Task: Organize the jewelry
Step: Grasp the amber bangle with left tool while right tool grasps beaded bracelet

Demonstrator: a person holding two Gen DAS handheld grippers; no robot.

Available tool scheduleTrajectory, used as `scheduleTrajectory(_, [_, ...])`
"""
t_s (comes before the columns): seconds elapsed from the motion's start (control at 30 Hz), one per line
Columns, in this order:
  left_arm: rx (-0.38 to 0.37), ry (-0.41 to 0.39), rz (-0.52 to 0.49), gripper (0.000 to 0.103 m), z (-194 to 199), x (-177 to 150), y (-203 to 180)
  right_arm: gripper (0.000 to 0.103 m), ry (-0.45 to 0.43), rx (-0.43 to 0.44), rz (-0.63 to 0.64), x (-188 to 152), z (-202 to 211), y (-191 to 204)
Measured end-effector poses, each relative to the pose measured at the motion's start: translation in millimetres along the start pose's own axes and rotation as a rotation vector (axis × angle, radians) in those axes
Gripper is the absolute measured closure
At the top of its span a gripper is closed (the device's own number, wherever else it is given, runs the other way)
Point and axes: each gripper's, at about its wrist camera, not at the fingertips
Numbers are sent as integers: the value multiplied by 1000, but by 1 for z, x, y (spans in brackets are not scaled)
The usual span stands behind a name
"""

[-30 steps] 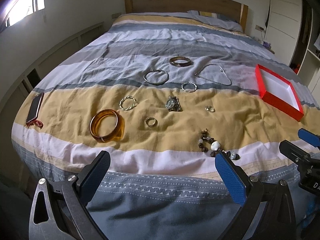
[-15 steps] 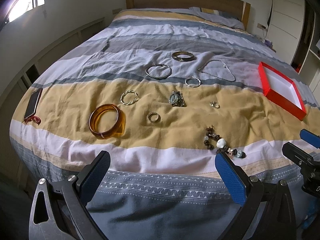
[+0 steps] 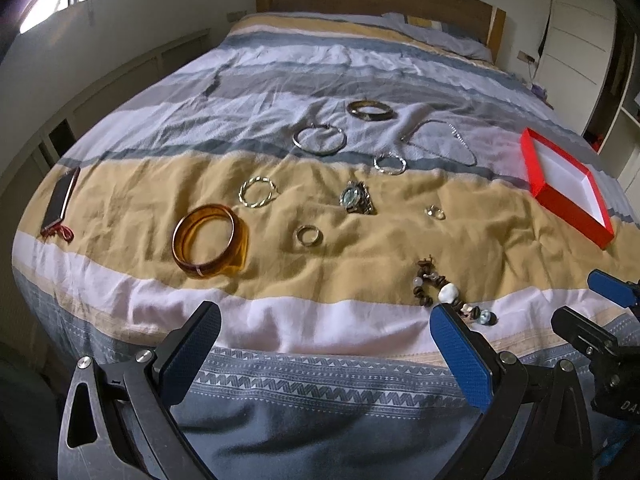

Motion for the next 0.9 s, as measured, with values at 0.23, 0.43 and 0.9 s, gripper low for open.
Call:
scheduleTrajectory(0.23, [5,-27,49,1,2,-1,24,31,31,90,46,4,-12,13])
scheduleTrajectory(0.43, [25,-40,66,9,-7,7,52,52,85,189,85,9,-36,27])
scheduleTrajectory(0.9, [11,61,84,37,-82,32,90,53,215,321,173,11,-102,54])
Point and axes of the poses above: each gripper's, at about its wrist camera, not at the fingertips, and z roughly against the way its jaws point, y to its left, x to its top, and after that the axes turned 6 degrees about -y, right-handed
